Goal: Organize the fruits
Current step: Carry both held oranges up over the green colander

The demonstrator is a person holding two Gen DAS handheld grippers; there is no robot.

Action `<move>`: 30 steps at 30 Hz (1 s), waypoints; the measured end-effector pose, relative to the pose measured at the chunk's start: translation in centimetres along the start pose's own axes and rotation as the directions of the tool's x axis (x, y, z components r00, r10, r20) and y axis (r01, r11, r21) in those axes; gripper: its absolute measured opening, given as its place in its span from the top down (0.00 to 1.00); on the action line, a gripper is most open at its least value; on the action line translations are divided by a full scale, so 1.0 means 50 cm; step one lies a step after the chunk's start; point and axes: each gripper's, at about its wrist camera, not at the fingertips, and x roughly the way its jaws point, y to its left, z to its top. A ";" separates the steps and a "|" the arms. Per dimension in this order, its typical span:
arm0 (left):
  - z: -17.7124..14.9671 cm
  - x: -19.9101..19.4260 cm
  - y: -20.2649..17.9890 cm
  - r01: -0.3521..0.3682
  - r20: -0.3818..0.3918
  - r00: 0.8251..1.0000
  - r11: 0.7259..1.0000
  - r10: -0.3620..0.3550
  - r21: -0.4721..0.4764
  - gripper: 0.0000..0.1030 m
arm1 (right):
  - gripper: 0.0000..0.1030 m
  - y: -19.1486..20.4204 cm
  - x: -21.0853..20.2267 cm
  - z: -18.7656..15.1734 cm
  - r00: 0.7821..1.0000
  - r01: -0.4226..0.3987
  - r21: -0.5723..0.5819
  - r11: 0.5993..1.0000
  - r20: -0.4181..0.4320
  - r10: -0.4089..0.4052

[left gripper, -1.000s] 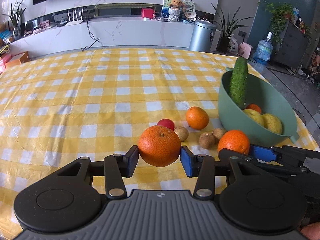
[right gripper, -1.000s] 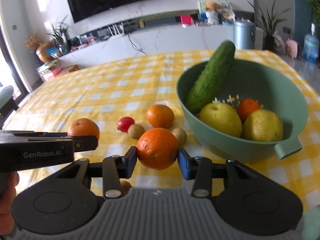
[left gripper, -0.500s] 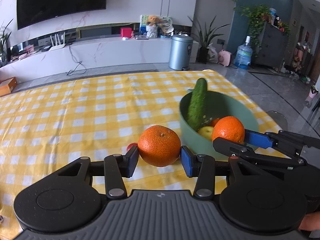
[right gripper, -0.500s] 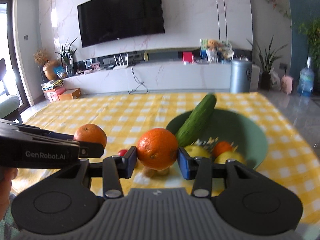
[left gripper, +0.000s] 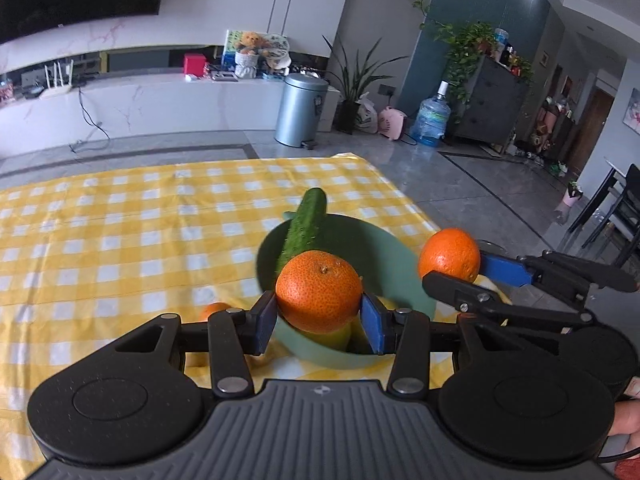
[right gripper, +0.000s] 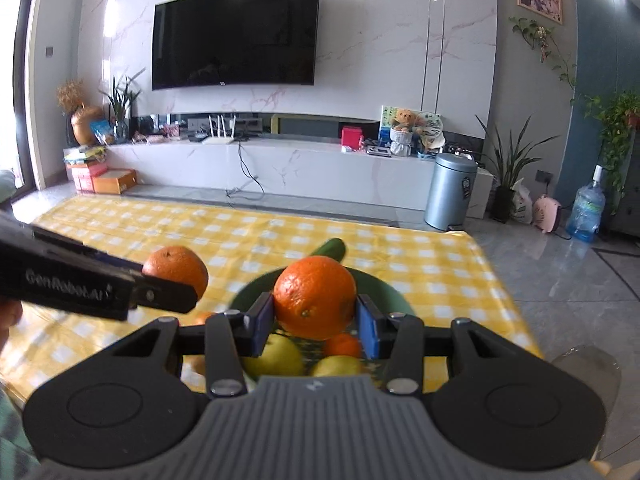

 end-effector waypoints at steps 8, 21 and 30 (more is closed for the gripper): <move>0.014 0.090 -0.036 0.047 -0.085 0.995 0.999 -0.046 0.009 0.50 | 0.60 -0.052 0.075 -0.004 0.994 -0.028 -0.016 0.999 -0.104 0.026; 0.043 0.203 -0.071 0.010 -0.209 0.978 0.997 0.007 0.079 0.50 | 0.60 -0.090 0.193 -0.004 0.968 -0.078 -0.112 0.991 -0.244 0.049; 0.047 0.254 -0.071 -0.008 -0.261 0.965 0.994 0.036 0.107 0.50 | 0.60 -0.092 0.247 -0.003 0.952 -0.118 -0.178 0.977 -0.300 0.060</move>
